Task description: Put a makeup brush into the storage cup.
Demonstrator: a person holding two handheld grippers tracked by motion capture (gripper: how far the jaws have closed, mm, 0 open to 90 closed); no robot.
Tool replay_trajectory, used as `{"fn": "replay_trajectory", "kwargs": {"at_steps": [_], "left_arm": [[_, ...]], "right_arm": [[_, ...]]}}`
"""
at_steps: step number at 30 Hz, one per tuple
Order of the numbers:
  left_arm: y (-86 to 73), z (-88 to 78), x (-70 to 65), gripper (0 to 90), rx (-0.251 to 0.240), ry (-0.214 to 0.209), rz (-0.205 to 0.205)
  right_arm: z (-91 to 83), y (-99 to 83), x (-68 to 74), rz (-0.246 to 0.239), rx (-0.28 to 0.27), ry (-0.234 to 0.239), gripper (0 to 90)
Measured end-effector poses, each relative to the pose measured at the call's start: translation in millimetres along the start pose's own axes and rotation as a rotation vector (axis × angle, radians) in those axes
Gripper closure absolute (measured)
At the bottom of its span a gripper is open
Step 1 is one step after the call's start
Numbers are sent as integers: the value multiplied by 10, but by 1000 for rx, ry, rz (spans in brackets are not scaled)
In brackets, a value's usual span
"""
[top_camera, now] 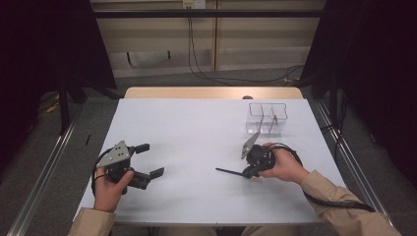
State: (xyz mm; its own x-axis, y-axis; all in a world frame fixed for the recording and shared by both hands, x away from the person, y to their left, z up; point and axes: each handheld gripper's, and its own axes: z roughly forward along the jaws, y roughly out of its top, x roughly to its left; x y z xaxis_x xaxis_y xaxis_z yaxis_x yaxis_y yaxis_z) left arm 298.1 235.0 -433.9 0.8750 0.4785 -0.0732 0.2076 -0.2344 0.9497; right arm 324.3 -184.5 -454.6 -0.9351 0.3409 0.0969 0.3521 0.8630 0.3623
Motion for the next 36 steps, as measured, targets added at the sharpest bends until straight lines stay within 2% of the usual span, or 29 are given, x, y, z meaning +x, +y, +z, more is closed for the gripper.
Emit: {"fn": "replay_trajectory", "kwargs": {"at_steps": [12, 16, 18, 26, 36], "left_arm": [[27, 42, 0, 1, 9, -10, 1], [46, 87, -13, 1, 15, -24, 4], [56, 110, -17, 1, 23, -29, 10], [108, 210, -45, 1, 27, -54, 10], [179, 363, -85, 1, 31, -91, 21]], "right_arm": [[-9, 8, -12, 26, -1, 9, 842], [-35, 22, -19, 13, -17, -5, 842], [-58, 40, -13, -6, -22, -2, 842], [-149, 99, 11, -16, -36, 8, 842], [-176, 182, 48, -50, -51, 25, 841]]}}
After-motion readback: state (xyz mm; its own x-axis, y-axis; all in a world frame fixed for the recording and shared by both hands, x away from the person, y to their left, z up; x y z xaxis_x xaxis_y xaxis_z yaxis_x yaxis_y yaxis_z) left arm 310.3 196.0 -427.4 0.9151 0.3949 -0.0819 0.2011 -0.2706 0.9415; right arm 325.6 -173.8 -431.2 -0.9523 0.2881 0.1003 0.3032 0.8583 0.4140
